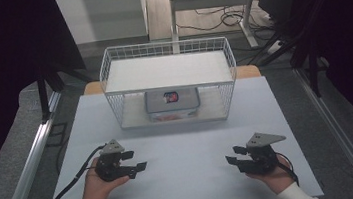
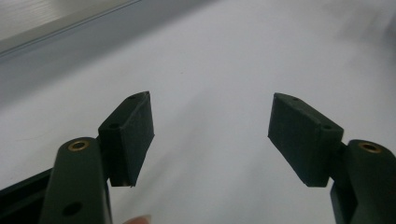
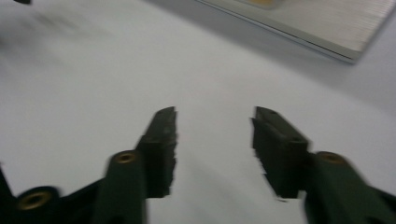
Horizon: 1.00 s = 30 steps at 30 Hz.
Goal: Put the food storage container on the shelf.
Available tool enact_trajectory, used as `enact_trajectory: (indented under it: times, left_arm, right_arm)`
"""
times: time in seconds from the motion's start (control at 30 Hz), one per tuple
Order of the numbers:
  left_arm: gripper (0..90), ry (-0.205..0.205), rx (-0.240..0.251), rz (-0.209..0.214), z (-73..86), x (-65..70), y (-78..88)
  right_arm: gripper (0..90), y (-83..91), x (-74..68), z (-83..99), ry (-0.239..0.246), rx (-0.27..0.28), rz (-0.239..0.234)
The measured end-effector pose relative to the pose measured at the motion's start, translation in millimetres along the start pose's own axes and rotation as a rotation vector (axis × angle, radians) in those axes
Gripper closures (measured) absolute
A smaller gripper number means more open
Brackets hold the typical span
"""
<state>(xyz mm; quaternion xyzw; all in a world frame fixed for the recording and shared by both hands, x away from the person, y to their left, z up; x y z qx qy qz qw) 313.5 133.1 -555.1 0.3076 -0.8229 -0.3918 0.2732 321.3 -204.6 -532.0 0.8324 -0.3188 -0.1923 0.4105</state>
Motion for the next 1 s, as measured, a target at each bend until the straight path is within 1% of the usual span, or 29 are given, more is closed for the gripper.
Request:
enact_trajectory:
  times: [0.03, 0.07, 0.1, 0.13, 0.17, 0.2, 0.27, 0.3, 0.33, 0.4, 0.43, 0.47, 0.5, 0.53, 0.57, 0.6, 0.63, 0.77, 0.83, 0.87, 0.9, 0.93, 1.0]
  left_arm:
    - [30.2, 0.001, 0.000, -0.004, 0.1, -0.1, 0.2]
    - [29.3, 0.003, 0.009, -0.009, 0.0, 0.7, 2.0]
    - [29.2, 0.003, 0.009, -0.009, 0.0, 0.7, 2.0]
    - [28.9, -0.001, 0.015, -0.023, 0.8, 1.3, 4.4]
    - [28.5, -0.001, 0.015, -0.023, 0.8, 1.3, 4.4]
    - [28.2, -0.007, 0.016, -0.043, 2.9, 1.4, 6.5]
    - [27.9, -0.007, 0.021, -0.049, 4.0, 1.3, 7.5]
    - [27.9, 0.008, 0.031, -0.043, 6.7, 0.7, 9.7]
    - [27.9, 0.008, 0.031, -0.043, 6.7, 0.7, 9.7]
    - [27.9, 0.026, 0.041, -0.051, 9.9, -4.3, 12.9]
    - [27.9, 0.026, 0.041, -0.051, 9.9, -4.3, 12.9]
    - [27.8, 0.035, 0.044, -0.059, 10.4, -8.1, 13.9]
    - [27.6, 0.034, 0.044, -0.067, 10.3, -9.5, 13.9]
    - [27.5, 0.034, 0.043, -0.069, 10.2, -10.1, 13.4]
    - [27.4, 0.034, 0.043, -0.069, 10.2, -10.1, 13.4]
    - [27.2, 0.031, 0.035, -0.075, 10.8, -10.4, 11.3]
    - [27.2, 0.026, 0.031, -0.076, 11.1, -10.4, 10.3]
    - [27.1, 0.027, 0.030, -0.075, 10.8, -10.3, 9.2]
    - [27.1, 0.031, 0.037, -0.070, 9.6, -11.0, 10.2]
    - [27.0, 0.049, 0.047, -0.060, 7.4, -12.0, 10.7]
    - [27.1, 0.049, 0.047, -0.060, 7.4, -12.0, 10.7]
    - [27.1, 0.058, 0.050, -0.053, 6.0, -12.7, 9.5]
    - [27.1, 0.056, 0.046, -0.055, 6.0, -13.6, 8.5]
  right_arm:
    - [40.2, 0.4, 3.1, 3.3, -0.004, -0.008, 0.008]
    - [35.5, 0.9, 10.8, 9.6, -0.020, -0.021, 0.030]
    - [35.5, 0.9, 10.8, 9.6, -0.020, -0.021, 0.030]
    - [33.0, 2.3, 17.8, 15.0, -0.038, -0.025, 0.047]
    - [33.0, 2.3, 17.8, 15.0, -0.038, -0.025, 0.047]
    - [31.7, 4.0, 23.5, 18.8, -0.048, -0.020, 0.061]
    - [31.1, 5.1, 26.2, 20.0, -0.055, -0.017, 0.068]
    - [30.6, 7.0, 30.3, 21.2, -0.067, -0.008, 0.076]
    - [30.6, 7.0, 30.3, 21.2, -0.067, -0.008, 0.076]
    - [30.1, 8.1, 32.9, 21.0, -0.072, 0.004, 0.080]
    - [29.9, 7.8, 33.0, 20.8, -0.067, 0.004, 0.080]
    - [29.8, 6.9, 32.9, 20.3, -0.062, 0.004, 0.081]
    - [29.5, 5.6, 32.5, 19.8, -0.057, 0.002, 0.080]
    - [29.5, 4.0, 32.8, 19.7, -0.047, -0.001, 0.083]
    - [29.5, 4.0, 32.8, 19.7, -0.047, -0.001, 0.083]
    - [29.1, 0.4, 33.0, 20.4, -0.038, -0.017, 0.087]
    - [29.0, -1.2, 33.3, 20.8, -0.034, -0.020, 0.088]
    - [28.9, -1.7, 34.7, 22.5, -0.039, -0.024, 0.091]
    - [28.9, 0.1, 35.4, 22.7, -0.043, -0.014, 0.096]
    - [28.8, 1.4, 35.8, 22.5, -0.047, -0.008, 0.097]
    - [28.8, 1.4, 35.8, 22.5, -0.047, -0.008, 0.097]
    - [28.3, 1.3, 37.2, 21.2, -0.048, -0.001, 0.099]
    - [27.7, 0.5, 38.2, 20.7, -0.052, 0.002, 0.102]
Point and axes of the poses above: each handheld gripper's, and its own axes: y roughly backward along the jaws, z roughly out of its underside, x roughly to its right, the point moved 9 cm from there along -y, roughly forward along the jaws, and after that the axes turned 14 degrees about -x, right-handed, at the moved point
